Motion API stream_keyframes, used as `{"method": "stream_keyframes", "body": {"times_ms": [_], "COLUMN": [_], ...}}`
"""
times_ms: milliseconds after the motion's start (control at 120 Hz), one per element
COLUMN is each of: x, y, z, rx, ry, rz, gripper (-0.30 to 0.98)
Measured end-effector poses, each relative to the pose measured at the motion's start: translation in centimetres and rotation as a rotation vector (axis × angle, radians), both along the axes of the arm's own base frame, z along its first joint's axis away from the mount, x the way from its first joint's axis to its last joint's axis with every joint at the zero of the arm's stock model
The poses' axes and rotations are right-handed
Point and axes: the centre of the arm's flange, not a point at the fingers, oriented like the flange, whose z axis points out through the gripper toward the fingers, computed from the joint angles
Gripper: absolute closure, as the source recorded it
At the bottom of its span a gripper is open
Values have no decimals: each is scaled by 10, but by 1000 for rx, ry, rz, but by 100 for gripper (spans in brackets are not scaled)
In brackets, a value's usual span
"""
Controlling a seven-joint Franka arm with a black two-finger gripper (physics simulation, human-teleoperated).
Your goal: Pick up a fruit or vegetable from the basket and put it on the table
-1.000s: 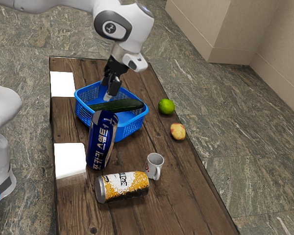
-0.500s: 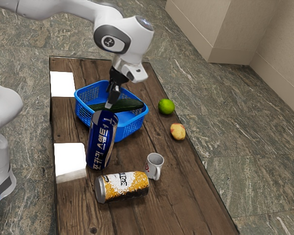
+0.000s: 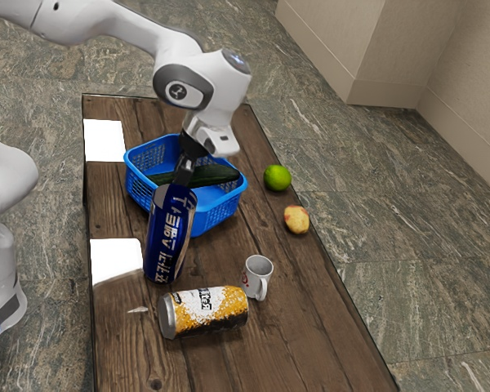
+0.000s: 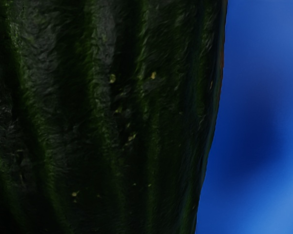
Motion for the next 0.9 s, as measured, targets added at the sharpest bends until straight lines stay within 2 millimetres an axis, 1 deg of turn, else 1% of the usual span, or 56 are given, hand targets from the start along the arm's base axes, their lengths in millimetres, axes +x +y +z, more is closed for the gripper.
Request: {"method": "stream_keyframes", "body": {"times_ms": [83, 192, 292, 333, 417, 483, 550, 617, 650, 700, 750, 775, 800, 825, 858, 900], "x": [2, 5, 5, 6, 6, 13, 20, 26, 28, 30, 30, 29, 28, 26, 22, 17], "y": [6, 9, 10, 9, 10, 7, 5, 6, 5, 10, 23, 40, 58, 80, 110, 137], "z": [0, -3, -3, -3, 1, 22, 54, 87, 109, 142, 170, 184, 193, 198, 200, 197], "rx": [-5, -1, -2, -1, -1, 5, 11, 13, 16, 16, 15, 10, 5, 0, -7, -15], "ry": [-6, -3, -4, -4, -11, -45, -90, -133, -163, -204, -241, -258, -269, -274, -272, -261], "rz": [5, 4, 0, -3, -7, -15, -20, -17, -17, -6, 17, 46, 75, 112, 158, 196], "gripper": [4, 24, 40, 44, 46, 47, 47, 47, 47, 47, 48, 48, 48, 48, 48, 49]}}
